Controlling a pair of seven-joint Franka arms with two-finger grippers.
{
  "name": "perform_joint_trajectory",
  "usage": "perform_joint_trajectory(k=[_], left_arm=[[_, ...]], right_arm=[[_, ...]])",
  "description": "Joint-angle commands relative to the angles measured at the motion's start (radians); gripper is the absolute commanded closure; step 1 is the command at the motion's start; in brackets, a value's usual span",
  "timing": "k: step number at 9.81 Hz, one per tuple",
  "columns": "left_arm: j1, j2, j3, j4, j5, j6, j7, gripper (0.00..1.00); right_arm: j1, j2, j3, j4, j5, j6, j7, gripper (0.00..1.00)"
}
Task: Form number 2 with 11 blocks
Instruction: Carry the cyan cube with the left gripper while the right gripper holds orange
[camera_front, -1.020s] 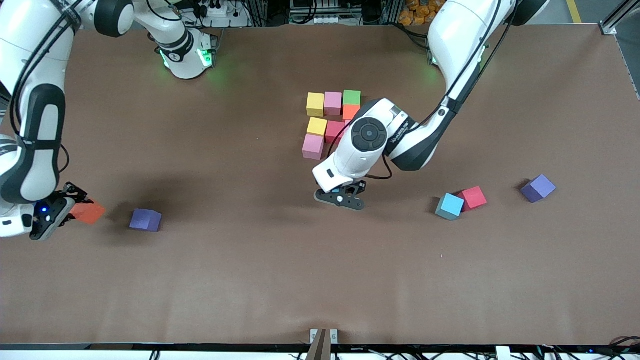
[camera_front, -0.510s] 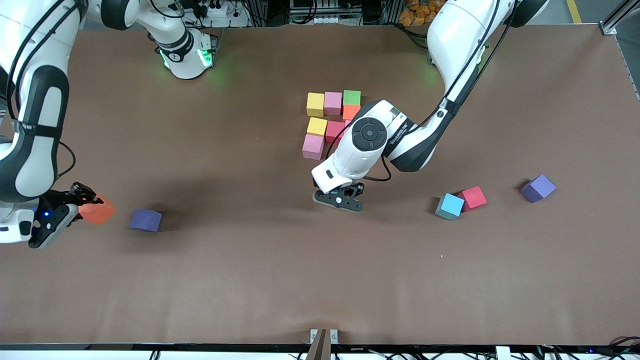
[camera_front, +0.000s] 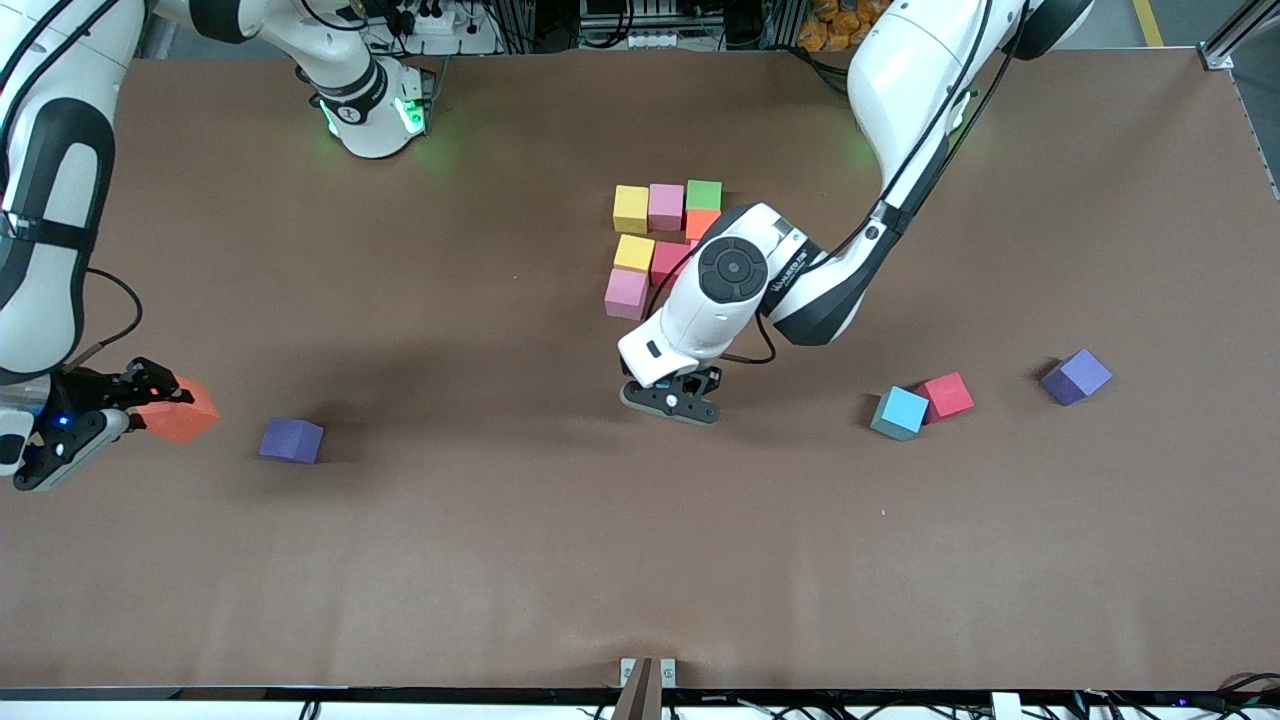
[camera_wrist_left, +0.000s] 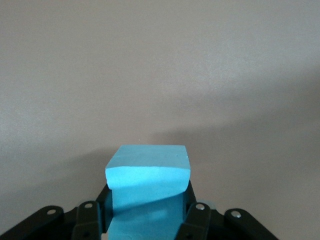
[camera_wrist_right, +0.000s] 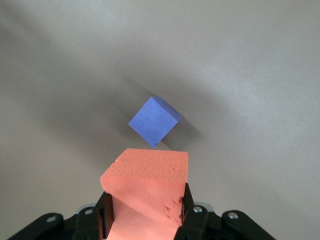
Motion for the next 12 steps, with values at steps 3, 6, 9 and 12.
perform_joint_trajectory(k=[3, 6, 9, 12], left_arm=[[-0.013, 0.002, 0.004, 0.003, 0.026, 0.002, -0.030, 1.00], [-0.042, 0.013, 0.004, 0.003, 0.016, 0.002, -0.043, 1.00], [-0.072, 0.034, 0.002, 0.000, 0.012, 0.004, -0.183, 1.00], [-0.096, 0.067, 0.002, 0.003, 0.008, 0.004, -0.403, 1.00]], right_arm=[[0.116, -0.024, 0.003, -0.003, -0.004, -0.036, 0.258, 0.95], [0.191, -0.035, 0.007, 0.004, 0.001, -0.033, 0.438, 0.95], [0.249, -0.018, 0.012, -0.006, 0.118, 0.040, 0.553, 0.95], [0.274, 0.040, 0.035, -0.019, 0.197, 0.100, 0.581, 0.95]])
